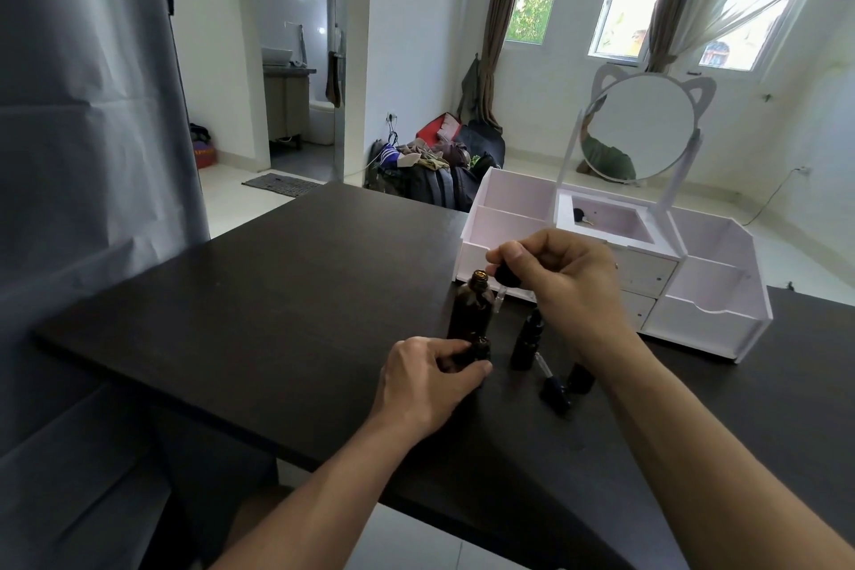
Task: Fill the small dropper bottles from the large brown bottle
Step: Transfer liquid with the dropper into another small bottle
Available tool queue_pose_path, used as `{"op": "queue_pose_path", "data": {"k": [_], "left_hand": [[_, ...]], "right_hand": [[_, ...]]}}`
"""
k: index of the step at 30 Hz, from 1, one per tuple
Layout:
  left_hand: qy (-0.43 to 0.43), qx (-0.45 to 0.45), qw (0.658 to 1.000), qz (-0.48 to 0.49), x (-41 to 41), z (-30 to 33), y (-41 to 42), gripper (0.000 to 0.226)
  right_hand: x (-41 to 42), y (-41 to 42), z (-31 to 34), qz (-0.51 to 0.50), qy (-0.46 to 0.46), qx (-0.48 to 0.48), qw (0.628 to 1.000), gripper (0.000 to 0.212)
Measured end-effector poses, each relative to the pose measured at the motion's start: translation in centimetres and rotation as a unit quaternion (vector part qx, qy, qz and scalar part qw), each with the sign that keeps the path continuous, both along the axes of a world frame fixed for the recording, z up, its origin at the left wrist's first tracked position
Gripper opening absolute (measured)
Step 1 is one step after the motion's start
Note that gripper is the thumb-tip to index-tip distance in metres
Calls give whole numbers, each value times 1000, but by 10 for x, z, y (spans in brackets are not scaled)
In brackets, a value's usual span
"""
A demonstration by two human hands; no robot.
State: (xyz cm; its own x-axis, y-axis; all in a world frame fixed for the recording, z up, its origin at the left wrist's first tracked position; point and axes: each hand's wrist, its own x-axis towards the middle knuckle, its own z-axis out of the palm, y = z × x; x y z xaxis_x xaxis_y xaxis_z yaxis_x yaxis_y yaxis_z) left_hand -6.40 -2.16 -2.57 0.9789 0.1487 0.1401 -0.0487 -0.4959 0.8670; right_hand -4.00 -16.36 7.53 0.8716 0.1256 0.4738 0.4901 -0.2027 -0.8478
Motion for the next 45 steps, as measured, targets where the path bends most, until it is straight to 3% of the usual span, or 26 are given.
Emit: {"op": "queue_pose_path", "data": {"k": [5,17,23,31,45], "left_hand": [[1,-9,1000,-6,-2,1,0,40],[-10,-29,999,-18,-2,0,0,29],[-3,-7,1000,-16,0,0,0,37],[0,-17,1000,-15,1,-2,1,40],[-4,-21,1000,-15,2,-3,2,34]], "right_hand": [[0,-1,1,-6,-2,-7,1000,5],[20,8,40,-54,-76,103,990,8],[31,16,28,-65,-66,52,994,10],[44,17,-17,-45,25,-70,996,12],[43,12,-22,-36,32,-107,993,20]]}}
